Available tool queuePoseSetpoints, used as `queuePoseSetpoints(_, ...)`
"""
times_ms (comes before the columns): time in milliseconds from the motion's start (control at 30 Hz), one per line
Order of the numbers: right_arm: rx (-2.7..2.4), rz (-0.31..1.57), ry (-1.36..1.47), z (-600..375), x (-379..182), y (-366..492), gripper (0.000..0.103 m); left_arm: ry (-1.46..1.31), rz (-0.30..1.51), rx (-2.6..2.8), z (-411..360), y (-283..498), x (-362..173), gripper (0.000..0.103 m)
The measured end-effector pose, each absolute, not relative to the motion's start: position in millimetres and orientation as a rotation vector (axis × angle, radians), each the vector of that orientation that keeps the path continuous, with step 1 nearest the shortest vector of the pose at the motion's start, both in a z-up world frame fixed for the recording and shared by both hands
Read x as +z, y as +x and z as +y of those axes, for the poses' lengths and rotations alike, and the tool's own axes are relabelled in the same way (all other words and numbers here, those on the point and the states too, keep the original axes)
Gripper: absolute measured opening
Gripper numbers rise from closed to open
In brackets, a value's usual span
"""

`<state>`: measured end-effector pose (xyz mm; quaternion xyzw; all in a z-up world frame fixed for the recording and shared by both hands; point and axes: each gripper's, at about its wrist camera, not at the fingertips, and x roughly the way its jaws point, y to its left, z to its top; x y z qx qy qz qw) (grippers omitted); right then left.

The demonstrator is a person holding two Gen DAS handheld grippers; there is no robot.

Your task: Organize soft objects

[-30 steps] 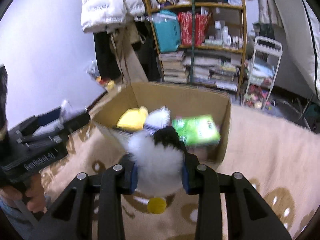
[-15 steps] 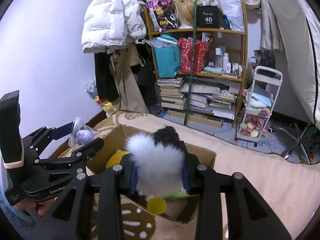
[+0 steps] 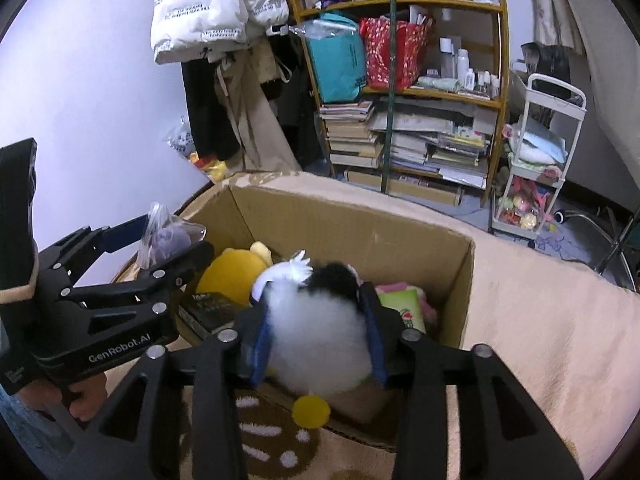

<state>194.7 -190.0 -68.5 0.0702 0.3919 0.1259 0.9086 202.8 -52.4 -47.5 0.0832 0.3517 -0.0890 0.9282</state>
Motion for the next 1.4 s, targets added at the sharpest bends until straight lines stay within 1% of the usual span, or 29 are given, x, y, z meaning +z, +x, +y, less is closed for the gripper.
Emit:
queuePoseSetpoints(33,0.259,0.808,0.15,-191,-69,194,0.057,0.169,0.727,-0.18,-52,203,-49,0.076)
queuePoseSetpoints(167,0.251,0.802,0.162,-194,-67,192,0.061,0.155,0.73,-0.17,-48,202,-48,0.076)
queuePoseSetpoints(200,0.248,0.802,0.164,-195,-67,191,0.064,0.152,0.728,-0.166,-47,201,-48,0.079)
queuePoseSetpoints(233,0.245,0.802,0.168,-197,-65,189,0.068,0.152,0.734,-0.16,-47,200,-47,0.086)
queuePoseSetpoints(267,0.244,0.799,0.171,-198,-64,188,0.069,0.152,0.737,-0.156,-46,200,-45,0.089)
queuePoseSetpoints(367,0.229,0.793,0.16,-200,-61,183,0.073,0.145,0.725,-0.138,-43,195,-40,0.09)
queuePoseSetpoints(400,0.228,0.788,0.159,-200,-59,181,0.079,0.144,0.724,-0.136,-42,193,-38,0.091)
queuePoseSetpoints(433,0.23,0.783,0.164,-201,-57,178,0.087,0.144,0.724,-0.132,-42,192,-37,0.091)
queuePoseSetpoints(467,0.222,0.77,0.173,-203,-54,174,0.09,0.147,0.724,-0.127,-41,189,-36,0.091)
queuePoseSetpoints(533,0.196,0.719,0.194,-206,-44,164,0.092,0.16,0.727,-0.119,-40,184,-34,0.091)
queuePoseSetpoints(667,0.191,0.674,0.201,-208,-28,149,0.095,0.164,0.702,-0.106,-34,166,-24,0.092)
queuePoseSetpoints(700,0.184,0.655,0.201,-209,-23,144,0.096,0.163,0.693,-0.101,-32,161,-21,0.094)
queuePoseSetpoints(733,0.171,0.63,0.195,-208,-17,138,0.101,0.161,0.683,-0.101,-29,156,-17,0.096)
queuePoseSetpoints(767,0.16,0.61,0.185,-207,-11,132,0.103,0.161,0.67,-0.1,-28,150,-12,0.096)
queuePoseSetpoints(967,0.158,0.555,0.158,-199,19,102,0.103,0.15,0.565,-0.095,-18,106,22,0.096)
queuePoseSetpoints(1000,0.157,0.548,0.151,-198,23,96,0.103,0.15,0.548,-0.094,-17,100,28,0.097)
queuePoseSetpoints(1033,0.156,0.542,0.142,-196,27,90,0.103,0.15,0.527,-0.091,-16,91,35,0.101)
queuePoseSetpoints(1133,0.15,0.529,0.121,-195,35,72,0.103,0.145,0.473,-0.088,-12,66,50,0.102)
queuePoseSetpoints(1400,0.13,0.536,0.139,-197,35,28,0.103,0.129,0.404,-0.085,-5,12,59,0.102)
